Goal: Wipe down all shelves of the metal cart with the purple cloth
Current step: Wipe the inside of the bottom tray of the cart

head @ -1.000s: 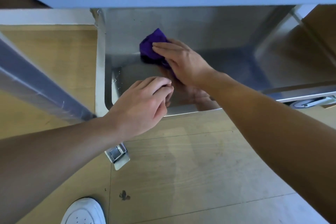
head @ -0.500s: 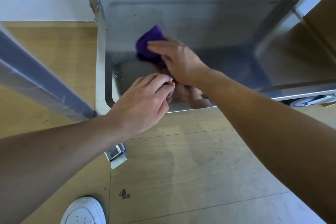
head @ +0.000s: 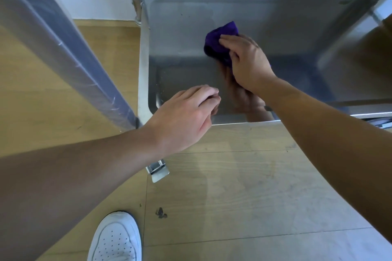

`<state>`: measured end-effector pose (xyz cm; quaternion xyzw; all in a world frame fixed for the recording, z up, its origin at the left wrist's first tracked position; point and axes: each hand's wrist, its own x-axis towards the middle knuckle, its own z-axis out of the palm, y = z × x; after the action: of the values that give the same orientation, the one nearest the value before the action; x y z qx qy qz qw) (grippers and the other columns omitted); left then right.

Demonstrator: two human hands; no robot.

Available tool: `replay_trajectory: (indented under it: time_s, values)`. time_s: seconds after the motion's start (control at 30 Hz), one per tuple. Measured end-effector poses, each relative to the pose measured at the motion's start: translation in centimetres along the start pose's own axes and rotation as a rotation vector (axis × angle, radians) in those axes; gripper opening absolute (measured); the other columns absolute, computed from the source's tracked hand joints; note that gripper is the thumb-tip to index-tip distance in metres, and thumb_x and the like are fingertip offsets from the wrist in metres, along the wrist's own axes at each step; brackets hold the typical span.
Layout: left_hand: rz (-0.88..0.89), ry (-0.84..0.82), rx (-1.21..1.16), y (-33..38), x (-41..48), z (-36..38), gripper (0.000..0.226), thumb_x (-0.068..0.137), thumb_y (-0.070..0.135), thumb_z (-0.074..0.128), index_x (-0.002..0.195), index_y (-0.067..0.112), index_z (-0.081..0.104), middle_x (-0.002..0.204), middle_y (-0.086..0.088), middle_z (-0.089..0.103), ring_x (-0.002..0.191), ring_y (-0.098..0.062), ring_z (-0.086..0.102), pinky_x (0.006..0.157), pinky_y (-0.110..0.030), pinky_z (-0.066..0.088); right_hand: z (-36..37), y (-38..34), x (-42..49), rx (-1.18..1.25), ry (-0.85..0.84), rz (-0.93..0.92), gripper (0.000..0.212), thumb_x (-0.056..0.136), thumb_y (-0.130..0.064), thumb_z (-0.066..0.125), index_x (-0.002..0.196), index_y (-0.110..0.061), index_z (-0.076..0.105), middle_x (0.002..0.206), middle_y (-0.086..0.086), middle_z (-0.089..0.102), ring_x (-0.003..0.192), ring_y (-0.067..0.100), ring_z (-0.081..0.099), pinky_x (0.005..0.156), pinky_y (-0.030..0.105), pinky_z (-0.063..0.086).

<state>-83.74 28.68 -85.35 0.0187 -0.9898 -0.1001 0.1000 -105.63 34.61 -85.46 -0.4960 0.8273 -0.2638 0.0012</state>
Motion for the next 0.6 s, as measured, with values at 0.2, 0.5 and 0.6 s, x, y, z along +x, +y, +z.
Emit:
replay_trajectory:
  time_s: [0.2,0.5,0.6]
  values:
    - [0.041,-0.013,0.031,0.0,-3.1,-0.8,0.038,0.094,0.009,0.044,0.128,0.003,0.059,0.133,-0.01,0.057,0.124,-0.024,0.055,0.099,-0.041,0.048,1.1,-3.2,-0.5,0.058,-0.161,-0.182,0.044,0.095,0.001,0.04,0.132,-0.014,0.056,0.141,-0.001,0.052,0.138,0.022,0.036,0.114,0.019,0.02]
    - [0.06,-0.032,0.092,0.2,-5.3,-1.4,0.045,0.09,0.012,0.049,0.134,0.004,0.055,0.131,-0.009,0.058,0.12,-0.025,0.056,0.1,-0.04,0.047,2.4,-8.2,-2.6,0.158,-0.385,-0.648,0.035,0.097,-0.008,0.049,0.13,-0.011,0.058,0.135,0.003,0.057,0.136,0.023,0.04,0.116,0.034,0.029]
    - [0.051,-0.02,0.068,0.2,-5.0,-1.3,0.044,0.091,0.01,0.049,0.133,0.004,0.056,0.136,-0.009,0.056,0.125,-0.025,0.054,0.099,-0.041,0.047,2.4,-6.2,-1.9,0.1,-0.254,-0.526,0.038,0.096,-0.015,0.041,0.13,-0.011,0.059,0.135,0.004,0.057,0.134,0.027,0.043,0.113,0.039,0.033]
